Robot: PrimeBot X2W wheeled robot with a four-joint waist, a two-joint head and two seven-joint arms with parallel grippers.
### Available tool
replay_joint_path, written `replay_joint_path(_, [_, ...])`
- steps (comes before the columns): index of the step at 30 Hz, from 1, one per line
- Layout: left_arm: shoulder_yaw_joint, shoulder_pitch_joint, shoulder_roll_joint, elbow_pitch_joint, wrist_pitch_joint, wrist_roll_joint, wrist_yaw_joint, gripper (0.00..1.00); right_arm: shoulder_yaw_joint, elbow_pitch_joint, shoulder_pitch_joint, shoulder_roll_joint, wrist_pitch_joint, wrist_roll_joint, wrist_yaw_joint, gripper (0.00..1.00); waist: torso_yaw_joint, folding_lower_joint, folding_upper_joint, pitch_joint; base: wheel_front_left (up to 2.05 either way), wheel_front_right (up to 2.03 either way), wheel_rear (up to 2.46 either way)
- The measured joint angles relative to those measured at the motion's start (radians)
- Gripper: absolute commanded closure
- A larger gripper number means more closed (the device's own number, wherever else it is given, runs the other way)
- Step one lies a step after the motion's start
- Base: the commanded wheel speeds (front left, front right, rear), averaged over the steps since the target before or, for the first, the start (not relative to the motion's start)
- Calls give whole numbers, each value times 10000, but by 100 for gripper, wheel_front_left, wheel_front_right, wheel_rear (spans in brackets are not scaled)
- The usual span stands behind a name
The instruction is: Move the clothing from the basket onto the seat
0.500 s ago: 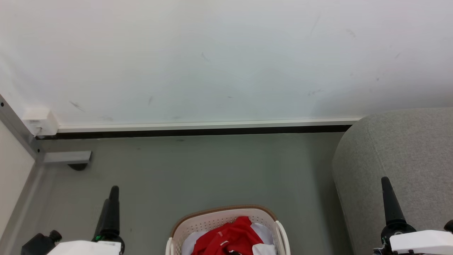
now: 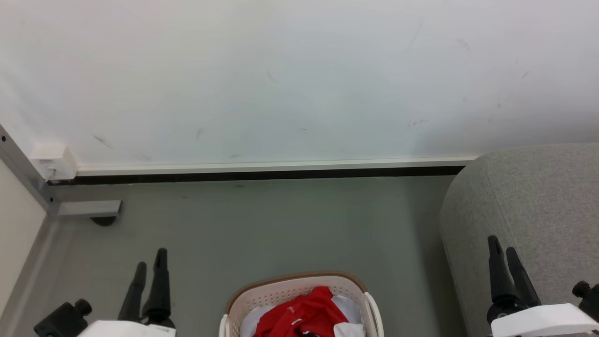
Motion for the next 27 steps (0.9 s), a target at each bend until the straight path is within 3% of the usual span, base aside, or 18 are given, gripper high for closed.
replay_joint_path(7, [-63,27,44,15,-194,1337,230,0,435,73,-56,-27,-221,-1285,0,0,-21,0,0,-7,0,0,0])
replay_joint_path(18, [-186,142,61,-38,-527,2596,441,0,274,293,-105,15,-514,-3287,0,0,-27,0,0,-24,0,0,0])
replay_joint_path(27, [-221,197,82,-77,-715,3446,472,0,136,307,-116,86,-742,-4280,0,0,-65,0,0,-37,0,0,0])
